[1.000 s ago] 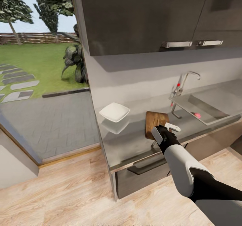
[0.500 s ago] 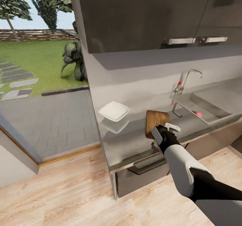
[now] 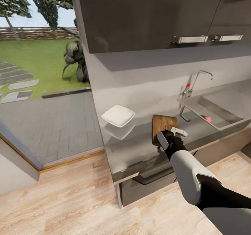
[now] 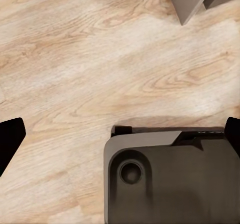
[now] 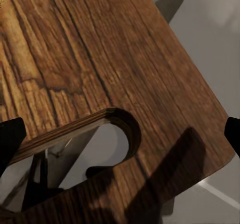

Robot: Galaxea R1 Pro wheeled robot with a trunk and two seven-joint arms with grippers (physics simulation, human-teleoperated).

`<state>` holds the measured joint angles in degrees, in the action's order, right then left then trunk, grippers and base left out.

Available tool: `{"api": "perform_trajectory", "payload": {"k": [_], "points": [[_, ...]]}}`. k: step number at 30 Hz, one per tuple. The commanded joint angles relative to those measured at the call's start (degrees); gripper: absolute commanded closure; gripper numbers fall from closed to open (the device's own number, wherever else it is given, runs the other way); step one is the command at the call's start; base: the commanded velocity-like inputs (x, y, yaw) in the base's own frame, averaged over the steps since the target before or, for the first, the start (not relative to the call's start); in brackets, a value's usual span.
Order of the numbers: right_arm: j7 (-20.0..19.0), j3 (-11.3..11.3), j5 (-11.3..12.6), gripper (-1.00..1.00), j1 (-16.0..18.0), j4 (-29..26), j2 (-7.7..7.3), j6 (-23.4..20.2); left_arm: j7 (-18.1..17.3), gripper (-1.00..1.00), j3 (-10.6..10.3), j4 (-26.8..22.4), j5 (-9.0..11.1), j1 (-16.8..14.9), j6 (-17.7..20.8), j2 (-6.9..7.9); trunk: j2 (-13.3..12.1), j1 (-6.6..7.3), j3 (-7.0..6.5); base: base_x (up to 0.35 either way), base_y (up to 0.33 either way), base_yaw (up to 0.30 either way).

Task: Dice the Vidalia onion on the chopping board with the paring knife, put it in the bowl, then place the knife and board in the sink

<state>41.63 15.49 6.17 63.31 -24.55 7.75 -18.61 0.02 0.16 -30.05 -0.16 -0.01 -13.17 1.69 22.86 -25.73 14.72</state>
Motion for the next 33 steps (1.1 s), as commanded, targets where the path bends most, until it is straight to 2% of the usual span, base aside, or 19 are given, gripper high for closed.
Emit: {"api": "perform_trajectory", "payload": {"k": [1, 11, 21, 33], "points": [[0.21, 0.25, 0.60, -1.00, -0.02, 0.12, -0.02, -0.38, -0.01, -1.00, 0.02, -0.06, -0.01, 0.01, -0.10, 0.00, 0.06, -0.05, 0.19, 0.002, 0.000, 0.000], [0.21, 0.25, 0.60, -1.00, -0.02, 0.12, -0.02, -0.38, -0.02, -1.00, 0.01, 0.74, -0.02, 0.01, -0.10, -0.09, 0.06, -0.05, 0.91, -0.023, -0.054, 0.000], [0.36, 0.22, 0.61, -1.00, -0.02, 0.04, 0.05, -0.26, -0.02, -1.00, 0.02, 0.78, -0.03, 0.01, -0.10, -0.10, 0.06, -0.05, 1.00, -0.023, -0.046, 0.000], [0.38, 0.16, 0.60, -1.00, -0.02, 0.03, 0.12, -0.20, -0.02, -1.00, 0.02, 0.76, -0.04, 0.01, -0.10, -0.10, 0.06, -0.05, 0.12, 0.000, -0.001, -0.062]]}}
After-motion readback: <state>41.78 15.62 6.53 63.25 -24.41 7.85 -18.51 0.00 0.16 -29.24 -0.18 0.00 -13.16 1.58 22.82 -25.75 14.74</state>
